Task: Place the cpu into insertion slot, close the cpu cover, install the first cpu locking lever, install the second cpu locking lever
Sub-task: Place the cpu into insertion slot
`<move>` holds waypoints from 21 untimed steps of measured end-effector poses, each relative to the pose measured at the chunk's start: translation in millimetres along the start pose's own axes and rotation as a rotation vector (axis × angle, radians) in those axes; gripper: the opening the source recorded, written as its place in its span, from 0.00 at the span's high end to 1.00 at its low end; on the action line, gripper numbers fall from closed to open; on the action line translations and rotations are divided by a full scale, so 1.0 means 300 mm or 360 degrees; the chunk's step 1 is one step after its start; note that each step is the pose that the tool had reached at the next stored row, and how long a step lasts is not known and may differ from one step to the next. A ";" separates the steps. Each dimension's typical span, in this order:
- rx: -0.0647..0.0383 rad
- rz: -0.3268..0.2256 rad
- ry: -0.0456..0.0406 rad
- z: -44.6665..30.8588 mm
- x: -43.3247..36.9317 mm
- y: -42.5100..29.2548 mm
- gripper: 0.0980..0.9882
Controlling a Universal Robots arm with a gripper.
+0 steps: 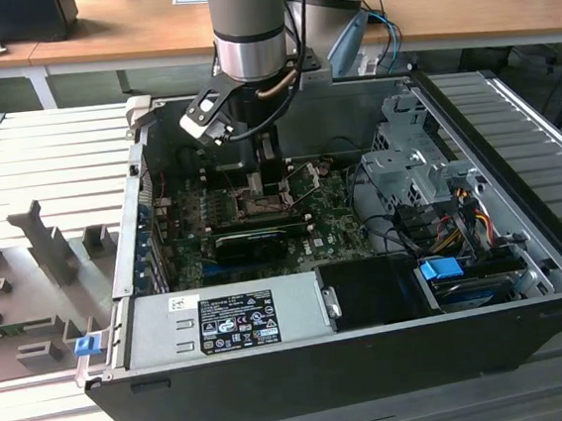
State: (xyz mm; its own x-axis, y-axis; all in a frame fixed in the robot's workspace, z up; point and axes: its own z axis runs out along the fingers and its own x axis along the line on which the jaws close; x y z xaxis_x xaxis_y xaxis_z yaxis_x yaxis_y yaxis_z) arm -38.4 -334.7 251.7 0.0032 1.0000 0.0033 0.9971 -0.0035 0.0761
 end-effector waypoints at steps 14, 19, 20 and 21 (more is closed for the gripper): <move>0.0000 -0.0015 0.0001 0.081 0.038 -0.029 0.52; 0.0000 -0.0007 0.0000 0.113 0.051 -0.034 0.52; 0.0000 -0.0001 0.0000 0.115 0.051 -0.034 0.52; 0.0001 0.0003 -0.0001 0.115 0.051 -0.034 0.52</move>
State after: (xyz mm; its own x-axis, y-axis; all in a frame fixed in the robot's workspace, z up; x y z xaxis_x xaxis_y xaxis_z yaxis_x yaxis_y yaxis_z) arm -46.0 -319.3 216.5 0.0054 1.0000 0.0028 0.9971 -0.0056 0.0757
